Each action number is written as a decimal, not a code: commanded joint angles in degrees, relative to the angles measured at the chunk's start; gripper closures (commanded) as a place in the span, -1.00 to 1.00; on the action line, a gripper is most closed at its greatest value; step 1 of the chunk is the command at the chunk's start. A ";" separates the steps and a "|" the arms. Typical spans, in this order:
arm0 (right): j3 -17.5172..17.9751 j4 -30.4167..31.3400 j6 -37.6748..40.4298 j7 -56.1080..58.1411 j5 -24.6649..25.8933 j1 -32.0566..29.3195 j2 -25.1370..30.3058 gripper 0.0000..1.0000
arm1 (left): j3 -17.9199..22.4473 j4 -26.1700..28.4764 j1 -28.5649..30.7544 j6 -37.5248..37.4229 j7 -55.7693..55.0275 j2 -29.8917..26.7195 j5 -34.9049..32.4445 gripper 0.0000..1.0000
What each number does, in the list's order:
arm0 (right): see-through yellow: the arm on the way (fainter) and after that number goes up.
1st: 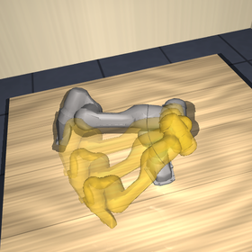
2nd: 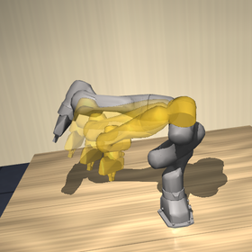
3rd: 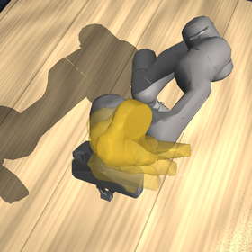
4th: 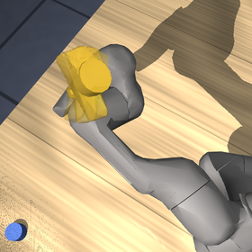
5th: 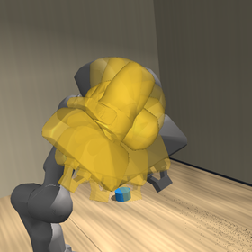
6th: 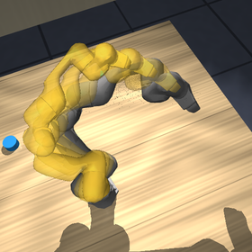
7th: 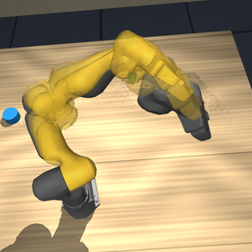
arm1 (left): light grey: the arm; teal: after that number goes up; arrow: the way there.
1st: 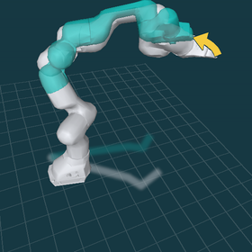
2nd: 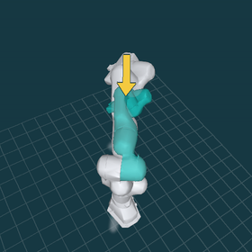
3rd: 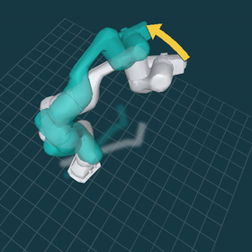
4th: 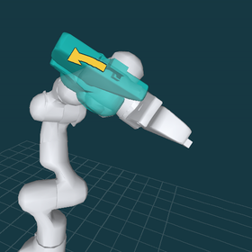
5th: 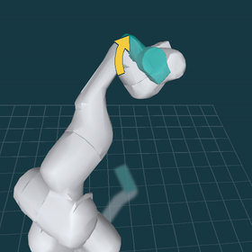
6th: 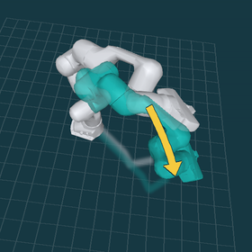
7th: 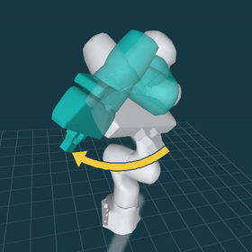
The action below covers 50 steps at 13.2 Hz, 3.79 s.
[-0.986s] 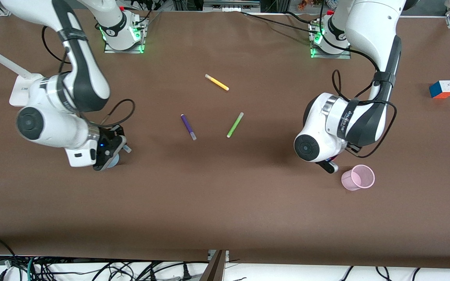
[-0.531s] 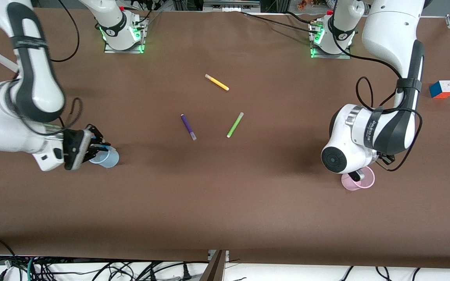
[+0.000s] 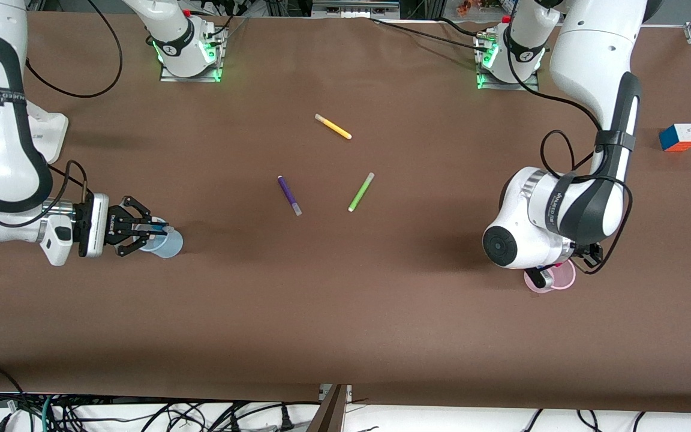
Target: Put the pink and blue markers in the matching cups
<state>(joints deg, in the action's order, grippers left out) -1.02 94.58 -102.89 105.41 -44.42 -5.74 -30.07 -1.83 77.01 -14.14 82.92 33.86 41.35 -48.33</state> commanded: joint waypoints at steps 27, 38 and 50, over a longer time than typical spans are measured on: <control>1.37 -16.35 10.42 -30.21 5.47 -4.37 -4.13 -1.00 | -0.10 -1.34 13.52 -2.14 -15.80 -22.25 42.96 -1.00; 1.46 -21.12 18.07 -91.40 29.64 4.06 1.32 -1.00 | 2.01 22.83 12.72 15.26 -32.80 -43.90 47.01 -1.00; 1.28 -2.91 17.45 -103.57 44.86 5.21 31.11 -1.00 | 0.51 19.85 14.57 5.58 -29.02 -44.16 46.48 -1.00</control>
<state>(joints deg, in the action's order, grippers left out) 0.15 88.67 -84.15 2.57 -1.09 -0.56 -2.97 -1.22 97.53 -0.12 89.32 3.10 -2.16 -1.81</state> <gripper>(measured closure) 0.000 0.000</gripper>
